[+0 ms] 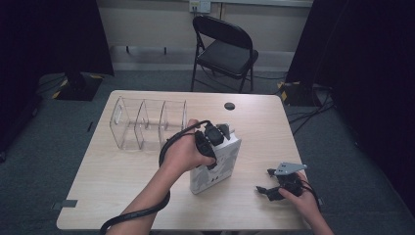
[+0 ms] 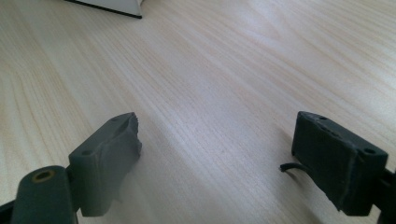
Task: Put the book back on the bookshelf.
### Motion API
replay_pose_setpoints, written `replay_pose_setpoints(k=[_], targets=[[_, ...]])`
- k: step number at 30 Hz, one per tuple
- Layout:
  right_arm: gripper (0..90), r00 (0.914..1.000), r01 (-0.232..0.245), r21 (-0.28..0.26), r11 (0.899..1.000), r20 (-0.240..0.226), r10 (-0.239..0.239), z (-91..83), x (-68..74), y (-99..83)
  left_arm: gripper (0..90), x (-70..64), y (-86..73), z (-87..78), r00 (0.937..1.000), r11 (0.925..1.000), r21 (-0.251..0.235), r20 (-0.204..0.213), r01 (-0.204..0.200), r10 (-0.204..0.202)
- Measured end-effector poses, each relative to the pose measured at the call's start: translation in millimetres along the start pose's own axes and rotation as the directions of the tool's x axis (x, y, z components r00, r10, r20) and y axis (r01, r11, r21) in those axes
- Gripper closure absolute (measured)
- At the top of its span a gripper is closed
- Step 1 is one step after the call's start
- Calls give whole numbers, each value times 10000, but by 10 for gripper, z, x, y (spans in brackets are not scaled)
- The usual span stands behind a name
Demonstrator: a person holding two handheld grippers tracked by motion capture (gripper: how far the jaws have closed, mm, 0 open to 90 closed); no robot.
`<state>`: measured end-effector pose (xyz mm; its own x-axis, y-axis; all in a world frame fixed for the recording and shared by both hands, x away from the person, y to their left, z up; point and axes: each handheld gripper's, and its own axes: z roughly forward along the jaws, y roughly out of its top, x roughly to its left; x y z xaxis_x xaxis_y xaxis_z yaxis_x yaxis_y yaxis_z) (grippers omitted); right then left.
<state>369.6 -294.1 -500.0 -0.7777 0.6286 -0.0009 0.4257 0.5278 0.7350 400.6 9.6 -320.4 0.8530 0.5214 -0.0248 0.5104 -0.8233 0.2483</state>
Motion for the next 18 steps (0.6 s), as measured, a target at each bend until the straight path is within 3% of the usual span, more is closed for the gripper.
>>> replay_pose_setpoints(k=[5,8,11,15,18], targets=[[139,10000,3,-1,10000,-18,-3,2,-1,1,493,-37,17,3,9989,9988,-414,-407,-247,231],[139,10000,-9,2,10000,-16,9,3,-1,2,474,-30,26,22,9990,9972,-685,-351,-293,270],[139,10000,-11,9,10000,-15,11,3,-1,2,451,-28,63,59,9986,9975,-585,-369,-409,387],[139,10000,-9,2,10000,-16,9,3,0,2,516,-11,73,33,9999,9989,-465,-63,-105,102],[139,10000,-26,2,10000,-16,26,3,0,2,524,-40,77,29,9999,9989,-465,-154,-65,58]])
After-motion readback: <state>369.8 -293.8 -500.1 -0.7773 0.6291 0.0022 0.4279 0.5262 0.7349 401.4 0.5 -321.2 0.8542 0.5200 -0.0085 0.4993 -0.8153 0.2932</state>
